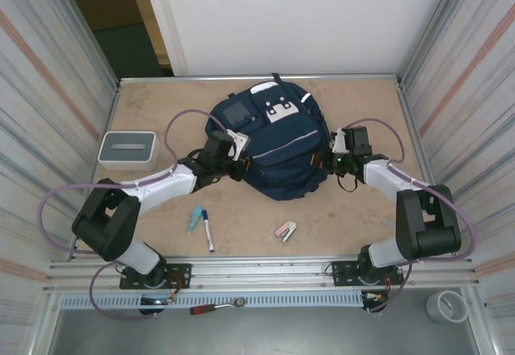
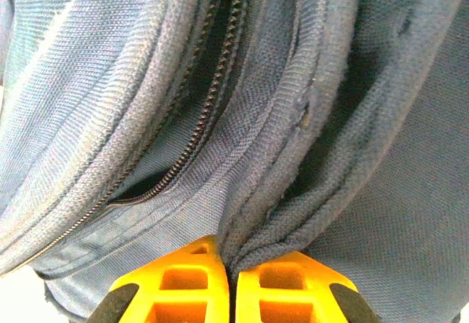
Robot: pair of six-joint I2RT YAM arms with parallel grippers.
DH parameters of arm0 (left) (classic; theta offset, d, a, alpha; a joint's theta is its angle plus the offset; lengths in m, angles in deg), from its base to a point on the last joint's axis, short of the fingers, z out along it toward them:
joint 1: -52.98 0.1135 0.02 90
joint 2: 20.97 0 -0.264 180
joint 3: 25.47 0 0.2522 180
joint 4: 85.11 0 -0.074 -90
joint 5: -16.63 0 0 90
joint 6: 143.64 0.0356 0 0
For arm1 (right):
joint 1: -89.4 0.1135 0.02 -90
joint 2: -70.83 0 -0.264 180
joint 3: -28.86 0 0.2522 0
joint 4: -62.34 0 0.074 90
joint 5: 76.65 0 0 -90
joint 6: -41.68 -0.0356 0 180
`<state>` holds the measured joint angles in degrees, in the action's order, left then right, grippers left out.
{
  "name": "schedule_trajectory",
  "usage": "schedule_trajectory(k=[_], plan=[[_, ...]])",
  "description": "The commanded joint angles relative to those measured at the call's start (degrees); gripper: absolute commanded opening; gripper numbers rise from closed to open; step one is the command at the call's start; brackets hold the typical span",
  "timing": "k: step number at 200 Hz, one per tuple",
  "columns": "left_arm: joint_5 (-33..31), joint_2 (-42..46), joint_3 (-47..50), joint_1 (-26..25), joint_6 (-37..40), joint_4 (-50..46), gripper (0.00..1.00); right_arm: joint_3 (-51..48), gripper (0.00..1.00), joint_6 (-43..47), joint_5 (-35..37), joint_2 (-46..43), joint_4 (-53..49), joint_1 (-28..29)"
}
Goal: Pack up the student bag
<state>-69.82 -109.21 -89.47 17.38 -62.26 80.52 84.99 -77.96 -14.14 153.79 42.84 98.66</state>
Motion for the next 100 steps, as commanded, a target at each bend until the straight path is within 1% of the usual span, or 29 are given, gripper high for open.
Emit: schedule_trajectory(k=[1, 20, 36, 52, 78, 91, 100], plan=[[-5.6, -2.4, -3.8, 3.3, 1.0, 0.2, 0.07, 0.7, 0.00, 2.7, 1.9, 0.8, -3.2, 0.2], [-8.2, -2.9, -4.5, 3.4, 1.3, -1.2, 0.16, 0.7, 0.00, 2.7, 2.1, 0.8, -3.1, 1.0], [-9.1, 0.3, -1.9, 2.7, 1.4, 0.6, 0.30, 0.4, 0.00, 2.7, 2.4, 0.6, -3.2, 1.4], [-9.0, 5.0, 1.6, 1.1, 2.7, 3.4, 0.41, 0.4, 0.00, 2.0, 2.3, 0.2, -3.1, 1.7], [-6.6, 10.8, 4.3, -1.4, 6.3, 6.3, 0.58, -0.1, 0.00, -0.4, 2.6, -0.6, -1.1, 5.1], [-4.2, 11.6, 4.0, -2.6, 8.3, 6.7, 0.63, 0.1, 0.00, -1.5, 3.9, -0.8, -0.7, 7.5], [-3.8, 11.1, 3.4, -4.0, 10.4, 6.8, 0.67, -0.1, 0.01, -2.3, 5.2, -0.8, -0.1, 9.2]])
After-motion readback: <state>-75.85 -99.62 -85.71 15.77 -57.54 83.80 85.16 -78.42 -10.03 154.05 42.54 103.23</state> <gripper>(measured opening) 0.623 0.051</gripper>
